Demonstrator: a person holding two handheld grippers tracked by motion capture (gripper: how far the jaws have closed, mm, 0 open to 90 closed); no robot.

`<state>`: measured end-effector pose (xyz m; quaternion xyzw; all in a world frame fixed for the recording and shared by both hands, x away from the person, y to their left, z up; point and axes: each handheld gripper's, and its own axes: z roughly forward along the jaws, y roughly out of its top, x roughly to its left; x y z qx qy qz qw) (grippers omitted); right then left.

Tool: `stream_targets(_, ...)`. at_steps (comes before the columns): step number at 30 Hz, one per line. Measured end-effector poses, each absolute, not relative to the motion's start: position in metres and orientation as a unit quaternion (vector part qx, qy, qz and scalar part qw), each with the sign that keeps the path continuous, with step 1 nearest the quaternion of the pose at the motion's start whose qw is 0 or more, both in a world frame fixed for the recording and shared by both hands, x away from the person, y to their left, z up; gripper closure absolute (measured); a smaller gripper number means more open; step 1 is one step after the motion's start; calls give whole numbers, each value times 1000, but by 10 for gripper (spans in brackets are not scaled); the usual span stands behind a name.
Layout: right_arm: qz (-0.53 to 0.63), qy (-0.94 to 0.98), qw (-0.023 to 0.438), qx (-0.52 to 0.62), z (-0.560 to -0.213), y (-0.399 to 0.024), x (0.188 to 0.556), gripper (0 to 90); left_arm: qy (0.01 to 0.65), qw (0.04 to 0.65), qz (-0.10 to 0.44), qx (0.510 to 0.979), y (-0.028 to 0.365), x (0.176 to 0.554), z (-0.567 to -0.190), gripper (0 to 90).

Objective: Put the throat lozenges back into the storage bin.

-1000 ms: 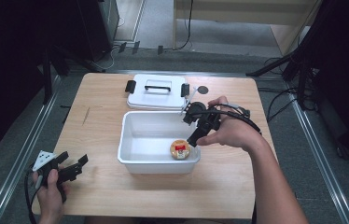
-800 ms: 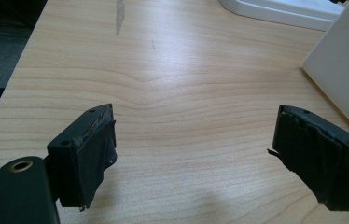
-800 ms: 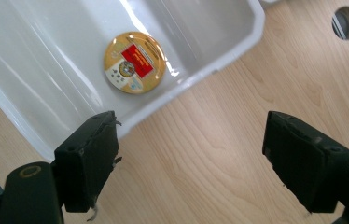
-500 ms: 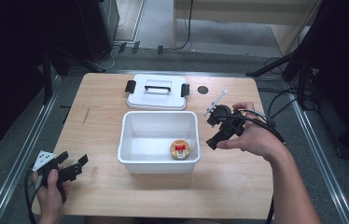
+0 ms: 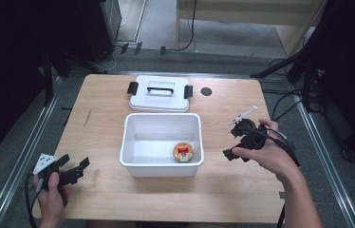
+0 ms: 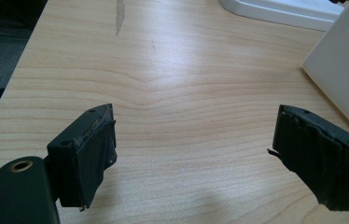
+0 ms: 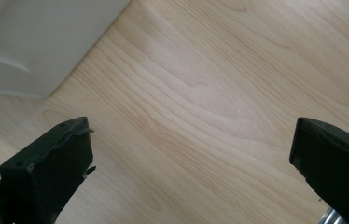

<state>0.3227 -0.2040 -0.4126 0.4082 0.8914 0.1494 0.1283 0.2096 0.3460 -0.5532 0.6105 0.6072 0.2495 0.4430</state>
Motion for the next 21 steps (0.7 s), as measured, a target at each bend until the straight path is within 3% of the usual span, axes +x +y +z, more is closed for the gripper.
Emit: stream_targets(21, 229, 813, 173, 507, -489, -285, 286, 0, 607, 443, 250, 611, 346, 209, -553, 140)
